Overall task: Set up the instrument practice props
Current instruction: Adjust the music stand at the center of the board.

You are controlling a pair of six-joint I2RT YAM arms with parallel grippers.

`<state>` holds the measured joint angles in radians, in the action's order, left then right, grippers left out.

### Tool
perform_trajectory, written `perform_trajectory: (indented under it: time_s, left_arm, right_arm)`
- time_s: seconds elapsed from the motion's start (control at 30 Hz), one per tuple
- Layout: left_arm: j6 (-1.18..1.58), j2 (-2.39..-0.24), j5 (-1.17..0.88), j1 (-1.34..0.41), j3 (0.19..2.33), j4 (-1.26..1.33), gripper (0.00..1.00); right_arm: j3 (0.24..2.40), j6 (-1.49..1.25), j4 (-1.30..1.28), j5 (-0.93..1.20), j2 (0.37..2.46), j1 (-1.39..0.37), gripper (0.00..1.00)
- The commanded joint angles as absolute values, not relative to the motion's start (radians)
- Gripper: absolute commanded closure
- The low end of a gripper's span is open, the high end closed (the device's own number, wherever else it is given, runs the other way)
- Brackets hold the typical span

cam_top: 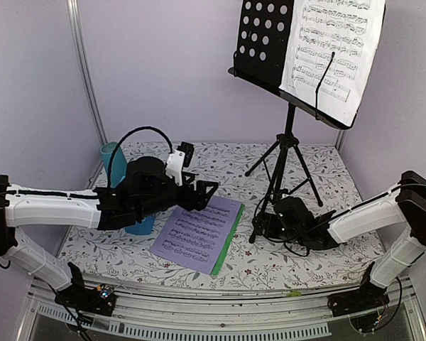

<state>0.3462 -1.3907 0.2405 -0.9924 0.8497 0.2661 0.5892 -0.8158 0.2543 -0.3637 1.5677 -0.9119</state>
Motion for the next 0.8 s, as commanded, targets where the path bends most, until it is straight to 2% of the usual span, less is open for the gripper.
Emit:
perform_trajectory:
  time_s: [0.0, 0.43, 0.77]
  left_arm:
    - [0.35, -1.387, 0.221, -0.968, 0.847, 0.255, 0.15]
    - [0.356, -1.464, 0.186, -0.941, 0.891, 0.192, 0.15]
    - [0.442, -1.53, 0.195, -0.899, 0.916, -0.022, 0.16]
  right_arm:
    - [0.606, -0.828, 0.183, -0.367, 1.589, -0.891, 0.01]
    - [0.462, -0.874, 0.114, -0.362, 1.464, -0.853, 0.01]
    - [0.384, -0.881, 0.048, -0.362, 1.34, -0.813, 0.01]
